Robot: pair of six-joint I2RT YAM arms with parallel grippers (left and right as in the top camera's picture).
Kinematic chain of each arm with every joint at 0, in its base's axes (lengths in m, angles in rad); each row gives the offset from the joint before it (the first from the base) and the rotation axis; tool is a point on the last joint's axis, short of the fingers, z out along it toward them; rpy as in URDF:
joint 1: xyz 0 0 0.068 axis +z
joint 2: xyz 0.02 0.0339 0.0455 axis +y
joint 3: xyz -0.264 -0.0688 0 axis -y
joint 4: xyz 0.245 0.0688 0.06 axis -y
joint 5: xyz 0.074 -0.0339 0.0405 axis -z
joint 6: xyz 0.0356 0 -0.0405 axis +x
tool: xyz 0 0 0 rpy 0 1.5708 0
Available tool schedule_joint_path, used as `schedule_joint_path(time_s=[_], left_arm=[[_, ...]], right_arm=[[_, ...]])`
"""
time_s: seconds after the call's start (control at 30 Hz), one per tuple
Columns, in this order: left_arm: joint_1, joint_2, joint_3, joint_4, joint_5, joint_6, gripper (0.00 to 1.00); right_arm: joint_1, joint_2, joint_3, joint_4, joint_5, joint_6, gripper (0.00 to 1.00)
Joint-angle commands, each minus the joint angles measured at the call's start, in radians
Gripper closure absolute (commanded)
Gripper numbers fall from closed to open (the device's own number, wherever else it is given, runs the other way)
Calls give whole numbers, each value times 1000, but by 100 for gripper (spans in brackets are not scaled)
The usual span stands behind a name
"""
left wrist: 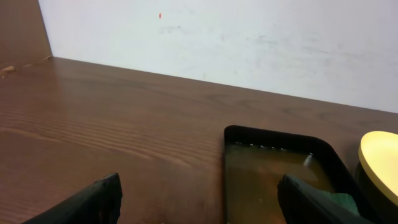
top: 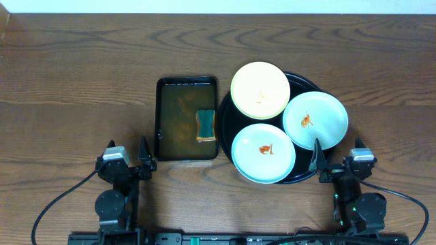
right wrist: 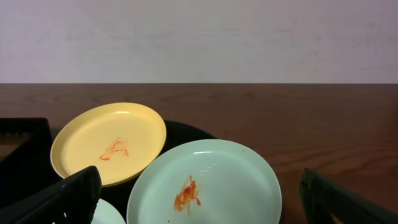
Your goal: Clean dirty plates on tray and stack at the side
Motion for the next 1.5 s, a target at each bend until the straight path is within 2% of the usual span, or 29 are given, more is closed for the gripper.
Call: schedule_joint_path(time_s=[0.0,0.23,0.4,0.67,0.93,1.13,1.3,1.47], left_arm=[[5,1,-10,-45,-8,17,19],[5,1,-10,-44,-5,0,19],[5,15,-1,-47,-5,-69,19],[5,222,124,-73,31,-74,19],[5,618,388,-161,144,-73,19],[5,911,650,-371,250,-74,19],[2,1087,818,-591,259,-73,19],[2,1146,854,-646,260,-74,19]], right_arm=[[15,-5,-1,-2,14,-8,1],[15,-5,-1,-3,13,20,1],[15,0,0,-3,10,32,1],[15,130,79,-90,-14,145,1],[15,445,314,-226,-80,145,1],[15,768,562,-426,-230,164,1],[15,1012,726,-607,-305,183,1],[15,1153,768,-625,-382,194,1]])
